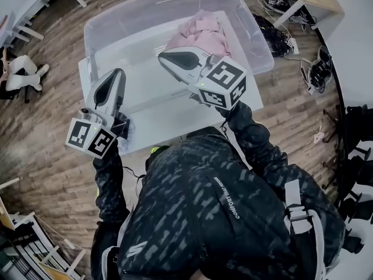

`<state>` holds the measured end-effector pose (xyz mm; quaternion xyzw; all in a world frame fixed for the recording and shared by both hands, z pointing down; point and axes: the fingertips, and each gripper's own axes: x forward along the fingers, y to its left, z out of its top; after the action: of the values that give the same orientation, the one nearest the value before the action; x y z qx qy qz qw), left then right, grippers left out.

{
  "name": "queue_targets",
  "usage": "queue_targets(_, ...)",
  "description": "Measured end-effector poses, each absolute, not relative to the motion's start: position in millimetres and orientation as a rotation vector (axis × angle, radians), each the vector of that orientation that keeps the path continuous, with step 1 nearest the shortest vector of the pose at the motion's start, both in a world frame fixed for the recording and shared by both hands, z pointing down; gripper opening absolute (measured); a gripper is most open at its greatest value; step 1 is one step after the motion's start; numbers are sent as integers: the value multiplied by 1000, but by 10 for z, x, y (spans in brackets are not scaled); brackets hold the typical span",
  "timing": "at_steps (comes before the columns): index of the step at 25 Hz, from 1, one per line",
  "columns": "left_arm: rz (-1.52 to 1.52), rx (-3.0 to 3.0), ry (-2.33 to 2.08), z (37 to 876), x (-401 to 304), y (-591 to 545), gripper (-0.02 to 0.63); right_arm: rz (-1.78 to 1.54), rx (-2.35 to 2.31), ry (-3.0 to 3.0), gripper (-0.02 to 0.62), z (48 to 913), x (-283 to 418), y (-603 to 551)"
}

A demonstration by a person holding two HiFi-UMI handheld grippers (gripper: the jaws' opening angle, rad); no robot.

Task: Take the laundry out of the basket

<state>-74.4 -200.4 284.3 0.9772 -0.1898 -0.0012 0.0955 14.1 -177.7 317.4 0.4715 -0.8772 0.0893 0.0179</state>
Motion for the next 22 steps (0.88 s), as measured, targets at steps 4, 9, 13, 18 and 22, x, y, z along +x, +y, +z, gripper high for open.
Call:
queue_targets(4,37,2918,-527,2877,-280,-2035,9,274,1473,-2687,3,3239,517,-1776)
queue_targets(9,111,2925,-471,3054,213,-2023,9,278,1434,-2640,27,3359,876,-1805)
queue_targets(13,150,2916,-447,3169,562,-2040,9,283,1397,-2599,78,3480,1200,-1865)
queue_targets(18,214,2924,-338,3314,950,-2100,9,321,1379,-2506,145,3776,1552,-1987)
queue_targets(22,293,2938,-220,3624,1224,-2288,11,362,1412,-2427,178,3970,1803,-2247)
